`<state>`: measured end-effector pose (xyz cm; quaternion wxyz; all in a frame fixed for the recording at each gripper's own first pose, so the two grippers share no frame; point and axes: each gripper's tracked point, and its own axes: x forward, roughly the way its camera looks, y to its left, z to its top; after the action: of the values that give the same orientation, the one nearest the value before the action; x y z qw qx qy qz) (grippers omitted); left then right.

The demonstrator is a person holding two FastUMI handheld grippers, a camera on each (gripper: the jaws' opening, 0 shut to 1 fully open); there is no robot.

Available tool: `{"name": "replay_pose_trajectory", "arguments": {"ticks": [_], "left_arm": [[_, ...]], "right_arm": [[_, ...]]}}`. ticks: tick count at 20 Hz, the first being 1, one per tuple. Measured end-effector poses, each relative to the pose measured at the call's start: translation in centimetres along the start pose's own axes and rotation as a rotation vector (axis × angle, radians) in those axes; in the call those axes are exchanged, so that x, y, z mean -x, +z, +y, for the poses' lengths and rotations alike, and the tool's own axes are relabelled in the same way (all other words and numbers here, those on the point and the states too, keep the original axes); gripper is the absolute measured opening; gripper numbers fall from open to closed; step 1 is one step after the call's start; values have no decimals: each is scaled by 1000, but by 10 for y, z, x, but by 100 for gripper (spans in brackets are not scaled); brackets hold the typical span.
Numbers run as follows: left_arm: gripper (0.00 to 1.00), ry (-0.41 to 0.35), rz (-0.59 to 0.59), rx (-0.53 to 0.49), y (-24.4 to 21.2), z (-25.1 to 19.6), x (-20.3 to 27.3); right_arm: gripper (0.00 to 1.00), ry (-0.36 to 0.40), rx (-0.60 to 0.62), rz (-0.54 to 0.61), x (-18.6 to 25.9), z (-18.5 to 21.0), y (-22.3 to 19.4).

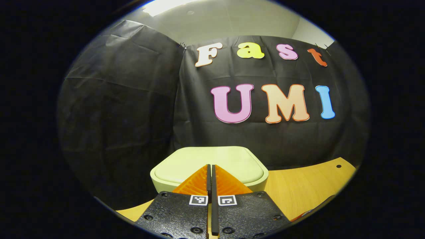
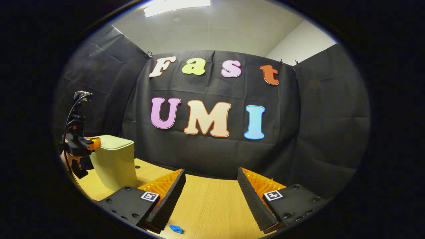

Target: Press the lid of the desktop garbage bin to open it, pick up the crumpled paper on the desktop and throw it into the bin, then pick up the pop can on the desktop and drop it into the bin, and finally close the garbage bin lid.

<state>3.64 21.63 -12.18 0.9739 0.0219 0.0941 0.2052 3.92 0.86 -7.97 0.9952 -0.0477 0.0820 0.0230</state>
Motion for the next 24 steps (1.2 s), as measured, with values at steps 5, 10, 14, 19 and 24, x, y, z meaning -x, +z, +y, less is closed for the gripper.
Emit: {"name": "replay_pose_trajectory", "arguments": {"ticks": [5, 10, 14, 19, 24], "left_arm": [[0, -91, -43, -22, 16, -16, 4], [51, -201, -97, 47, 55, -45, 35], [73, -197, -140, 44, 73, -49, 68], [89, -193, -151, 47, 79, -59, 108], [90, -168, -129, 3, 77, -64, 143]], "right_arm": [[98, 65, 19, 53, -5, 19, -24], [98, 170, 40, 116, -12, 41, -47], [99, 256, -15, 223, -14, 58, -87], [99, 317, -17, 404, -20, 71, -162], [99, 378, 29, 529, -20, 80, -229]]}}
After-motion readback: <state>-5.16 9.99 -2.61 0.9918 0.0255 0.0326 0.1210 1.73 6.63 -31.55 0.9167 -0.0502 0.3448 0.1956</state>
